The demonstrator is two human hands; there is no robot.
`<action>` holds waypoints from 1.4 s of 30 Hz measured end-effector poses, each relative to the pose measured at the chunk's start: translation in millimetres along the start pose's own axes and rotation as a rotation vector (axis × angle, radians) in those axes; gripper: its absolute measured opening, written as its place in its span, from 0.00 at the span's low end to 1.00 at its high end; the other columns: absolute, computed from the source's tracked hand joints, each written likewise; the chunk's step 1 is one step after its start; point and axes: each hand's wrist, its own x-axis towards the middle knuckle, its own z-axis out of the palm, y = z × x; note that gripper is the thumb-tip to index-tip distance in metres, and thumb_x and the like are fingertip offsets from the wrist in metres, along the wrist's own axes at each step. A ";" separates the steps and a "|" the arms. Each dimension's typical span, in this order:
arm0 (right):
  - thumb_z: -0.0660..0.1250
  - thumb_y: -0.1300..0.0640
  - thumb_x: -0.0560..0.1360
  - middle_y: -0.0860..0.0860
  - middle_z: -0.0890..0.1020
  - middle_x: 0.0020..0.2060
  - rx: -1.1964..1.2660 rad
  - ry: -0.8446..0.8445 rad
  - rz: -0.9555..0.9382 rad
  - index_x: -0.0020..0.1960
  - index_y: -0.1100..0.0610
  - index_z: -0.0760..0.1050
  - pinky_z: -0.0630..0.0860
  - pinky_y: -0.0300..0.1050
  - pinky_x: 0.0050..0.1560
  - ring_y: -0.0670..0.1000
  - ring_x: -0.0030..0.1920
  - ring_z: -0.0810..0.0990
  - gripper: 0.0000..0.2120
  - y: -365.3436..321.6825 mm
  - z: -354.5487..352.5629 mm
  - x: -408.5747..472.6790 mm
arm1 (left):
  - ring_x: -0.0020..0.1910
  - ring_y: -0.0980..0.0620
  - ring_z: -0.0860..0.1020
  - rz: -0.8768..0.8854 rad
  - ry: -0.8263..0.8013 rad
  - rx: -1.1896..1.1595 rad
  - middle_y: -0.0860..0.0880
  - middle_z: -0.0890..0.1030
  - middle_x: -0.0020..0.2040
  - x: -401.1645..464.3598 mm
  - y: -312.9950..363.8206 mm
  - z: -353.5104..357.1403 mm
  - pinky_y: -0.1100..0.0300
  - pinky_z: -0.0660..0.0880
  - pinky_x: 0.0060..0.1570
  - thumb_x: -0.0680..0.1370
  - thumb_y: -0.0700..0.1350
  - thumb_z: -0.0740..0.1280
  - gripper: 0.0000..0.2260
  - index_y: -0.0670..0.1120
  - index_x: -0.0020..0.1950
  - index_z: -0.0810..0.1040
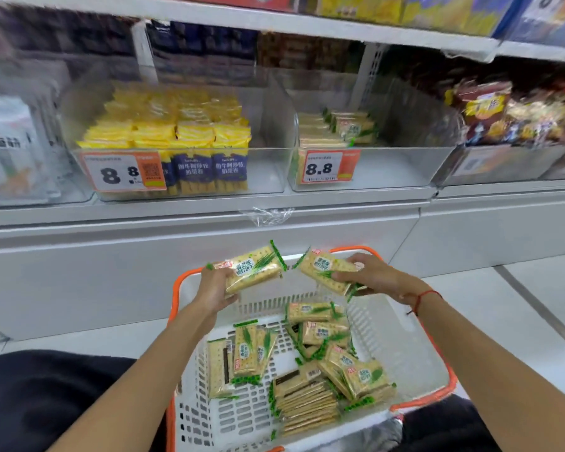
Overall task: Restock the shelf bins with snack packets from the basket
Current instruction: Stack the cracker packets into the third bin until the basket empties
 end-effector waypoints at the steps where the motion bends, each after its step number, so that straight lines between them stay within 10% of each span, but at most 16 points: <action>1: 0.76 0.53 0.69 0.51 0.81 0.43 0.056 0.020 -0.041 0.57 0.57 0.75 0.79 0.40 0.41 0.47 0.39 0.80 0.20 -5.9 -2.3 -4.1 | 0.49 0.50 0.73 0.003 -0.005 -0.025 0.43 0.71 0.58 -4.9 -0.1 -0.5 0.52 0.77 0.50 0.81 0.38 0.59 0.14 0.41 0.66 0.66; 10: 0.68 0.53 0.76 0.52 0.82 0.47 0.511 0.022 -0.163 0.54 0.58 0.79 0.77 0.43 0.55 0.47 0.48 0.80 0.11 -27.6 31.8 -13.2 | 0.45 0.49 0.72 -0.019 0.041 -0.040 0.42 0.70 0.50 -19.6 -2.6 -7.8 0.55 0.76 0.43 0.81 0.38 0.56 0.05 0.42 0.56 0.68; 14: 0.70 0.49 0.73 0.52 0.82 0.49 0.234 0.140 -0.186 0.56 0.59 0.78 0.78 0.36 0.43 0.49 0.48 0.80 0.16 -30.3 67.9 -0.7 | 0.40 0.50 0.73 -0.049 0.045 -0.046 0.43 0.73 0.46 -21.3 -5.1 2.7 0.54 0.75 0.43 0.81 0.39 0.55 0.06 0.44 0.45 0.69; 17: 0.69 0.47 0.74 0.49 0.80 0.48 0.191 0.142 -0.253 0.51 0.57 0.76 0.75 0.39 0.51 0.49 0.52 0.78 0.14 -31.8 86.8 3.6 | 0.38 0.50 0.73 -0.064 0.046 -0.090 0.45 0.75 0.40 -22.8 -3.2 7.9 0.54 0.72 0.42 0.81 0.40 0.53 0.10 0.45 0.43 0.70; 23: 0.63 0.42 0.77 0.50 0.59 0.73 0.051 0.059 -0.181 0.73 0.49 0.60 0.61 0.55 0.72 0.53 0.73 0.59 0.28 -32.6 93.1 11.9 | 0.39 0.50 0.75 -0.061 0.022 -0.109 0.45 0.79 0.41 -15.5 -8.7 5.7 0.55 0.72 0.44 0.81 0.46 0.50 0.15 0.46 0.44 0.74; 30: 0.57 0.43 0.79 0.53 0.56 0.76 0.112 -0.168 -0.006 0.78 0.52 0.39 0.63 0.55 0.71 0.55 0.74 0.60 0.37 -30.0 100.4 9.9 | 0.56 0.50 0.77 0.019 -0.159 0.053 0.45 0.78 0.60 -10.3 -18.4 11.0 0.55 0.73 0.50 0.71 0.65 0.65 0.29 0.50 0.67 0.70; 34: 0.61 0.50 0.79 0.52 0.74 0.59 0.242 -0.285 0.049 0.65 0.58 0.63 0.68 0.58 0.68 0.51 0.61 0.72 0.19 -31.7 76.3 2.4 | 0.64 0.45 0.73 0.011 -0.261 0.210 0.43 0.71 0.69 -10.5 -11.7 9.1 0.47 0.72 0.63 0.54 0.66 0.75 0.52 0.51 0.73 0.60; 38: 0.72 0.58 0.73 0.52 0.79 0.56 0.248 -0.220 -0.059 0.66 0.54 0.62 0.76 0.51 0.58 0.51 0.57 0.78 0.26 -43.2 38.5 -5.2 | 0.52 0.50 0.79 0.133 -0.398 0.252 0.46 0.81 0.56 -18.1 14.0 15.0 0.56 0.75 0.52 0.75 0.48 0.70 0.22 0.45 0.66 0.70; 42: 0.76 0.60 0.67 0.55 0.80 0.57 0.102 -0.067 -0.197 0.68 0.57 0.69 0.78 0.48 0.57 0.53 0.56 0.80 0.32 -69.3 -2.6 -32.2 | 0.48 0.64 0.79 0.325 -0.493 0.441 0.55 0.82 0.51 -44.6 48.8 26.2 0.69 0.74 0.49 0.75 0.50 0.69 0.14 0.50 0.60 0.73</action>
